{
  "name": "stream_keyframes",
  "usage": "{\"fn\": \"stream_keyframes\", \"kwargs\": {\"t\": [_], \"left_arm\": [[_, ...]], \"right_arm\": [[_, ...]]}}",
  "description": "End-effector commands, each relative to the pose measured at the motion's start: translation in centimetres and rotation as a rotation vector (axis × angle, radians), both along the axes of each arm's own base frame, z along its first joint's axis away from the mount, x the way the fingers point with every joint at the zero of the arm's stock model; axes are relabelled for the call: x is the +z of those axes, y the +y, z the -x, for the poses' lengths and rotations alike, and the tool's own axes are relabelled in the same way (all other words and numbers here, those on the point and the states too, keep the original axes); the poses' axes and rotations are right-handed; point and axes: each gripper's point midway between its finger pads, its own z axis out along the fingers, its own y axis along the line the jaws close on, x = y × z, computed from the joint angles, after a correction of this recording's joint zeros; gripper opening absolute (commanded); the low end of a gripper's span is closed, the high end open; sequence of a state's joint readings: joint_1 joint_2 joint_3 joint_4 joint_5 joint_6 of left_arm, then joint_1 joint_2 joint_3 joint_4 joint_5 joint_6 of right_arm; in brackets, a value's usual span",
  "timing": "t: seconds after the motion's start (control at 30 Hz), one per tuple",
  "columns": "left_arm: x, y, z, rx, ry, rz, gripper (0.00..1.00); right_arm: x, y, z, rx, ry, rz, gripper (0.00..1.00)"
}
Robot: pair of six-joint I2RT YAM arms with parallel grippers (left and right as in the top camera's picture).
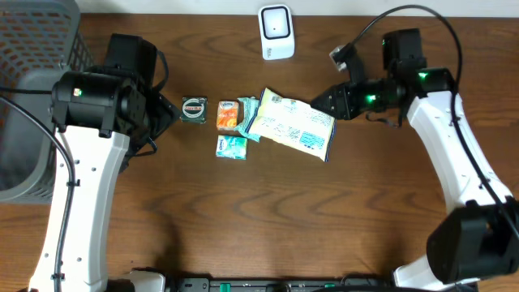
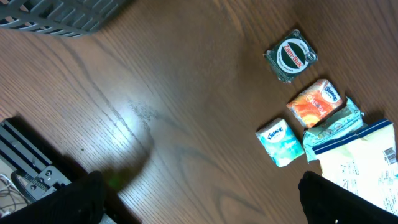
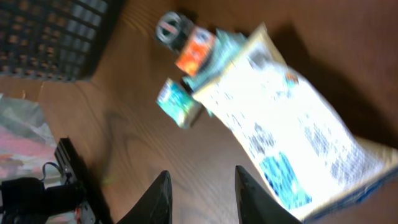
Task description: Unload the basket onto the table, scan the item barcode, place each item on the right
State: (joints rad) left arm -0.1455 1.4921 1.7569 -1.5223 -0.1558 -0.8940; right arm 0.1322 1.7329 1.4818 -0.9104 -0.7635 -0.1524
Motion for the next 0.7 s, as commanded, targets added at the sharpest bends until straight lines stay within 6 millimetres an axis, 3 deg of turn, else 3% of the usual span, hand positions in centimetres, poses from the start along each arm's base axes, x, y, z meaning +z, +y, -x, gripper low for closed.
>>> {"fn": "stream_keyframes", "kwargs": {"t": [0.0, 0.07, 0.17, 0.4, 0.5, 0.67], "left_arm": [[-0.1, 0.3, 0.1, 0.012, 0.008, -0.006, 0.98], [-0.1, 0.3, 0.1, 0.012, 0.008, -0.006, 0.98], [-0.1, 0.3, 0.1, 0.012, 0.008, -0.006, 0.98], [-0.1, 0.3, 0.1, 0.012, 0.008, -0.006, 0.98], [-0.1, 0.3, 0.1, 0.012, 0.008, -0.006, 0.98], [-0.1, 0.3, 0.1, 0.012, 0.008, -0.006, 0.98]], "right_arm": [[-2.9, 1.4, 0.7, -0.007, 0.115, 0.046, 0.27], [-4.3, 2.6, 1.2, 0.020, 0.158, 0.055, 0.24], [-8.2, 4.4, 1.5, -0.014, 0.272, 0.123, 0.11], [-16.6, 3.3, 1.8, -0.211, 0.458, 0.386, 0.01], [-18.7, 1.8, 2.1, -0.270, 0.514, 0.464, 0.01], [-19.2, -4.4, 0.6, -0.521, 0.501, 0.649, 0.03]]}}
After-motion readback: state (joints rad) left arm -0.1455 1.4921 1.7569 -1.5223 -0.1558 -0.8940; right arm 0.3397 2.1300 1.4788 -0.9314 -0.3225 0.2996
